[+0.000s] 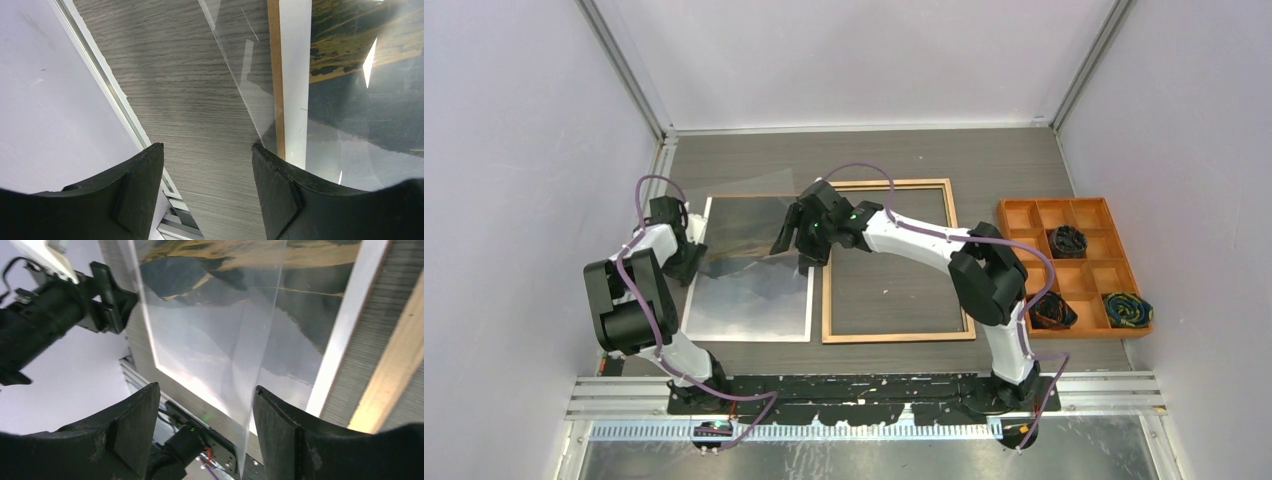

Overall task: Put the photo into the frame
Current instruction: Pick up the photo frame item at the center of the board.

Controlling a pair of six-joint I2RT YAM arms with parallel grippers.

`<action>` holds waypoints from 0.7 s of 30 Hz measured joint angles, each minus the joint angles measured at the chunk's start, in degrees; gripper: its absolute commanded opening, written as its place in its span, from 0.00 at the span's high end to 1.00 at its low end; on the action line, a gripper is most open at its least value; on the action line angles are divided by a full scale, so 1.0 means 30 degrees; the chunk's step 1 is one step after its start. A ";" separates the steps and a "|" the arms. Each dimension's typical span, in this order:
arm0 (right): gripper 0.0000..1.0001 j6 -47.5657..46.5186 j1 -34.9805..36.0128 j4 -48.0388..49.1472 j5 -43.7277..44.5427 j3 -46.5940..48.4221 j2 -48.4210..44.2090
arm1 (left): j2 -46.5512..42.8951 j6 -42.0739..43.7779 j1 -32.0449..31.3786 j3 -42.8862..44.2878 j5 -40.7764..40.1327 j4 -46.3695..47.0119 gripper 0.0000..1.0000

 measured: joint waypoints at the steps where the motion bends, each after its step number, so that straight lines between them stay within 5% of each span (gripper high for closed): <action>1: 0.28 0.0321 -0.0051 0.0597 -0.0277 -0.0277 -0.0138 | 0.0000 0.0000 0.0000 0.0000 0.0000 0.0000 0.32; 9: 0.32 0.3038 -0.0350 0.4612 -0.2142 -0.2251 -0.0095 | 0.0000 0.0044 -0.0015 -0.0015 0.0007 0.0000 0.32; 12: 0.48 0.3446 -0.0415 0.5311 -0.2331 -0.2310 0.0175 | -0.0007 0.0087 -0.0015 -0.0015 0.0007 0.0000 0.32; 16: 0.87 0.2987 -0.0495 0.5151 -0.2193 -0.2098 0.0357 | -0.0015 0.0153 -0.0015 -0.0015 0.0015 -0.0015 0.30; 21: 0.99 0.1282 -0.0831 0.3606 -0.1668 -0.0831 0.0386 | -0.0015 0.0080 0.0197 0.0525 0.0612 -0.1326 0.24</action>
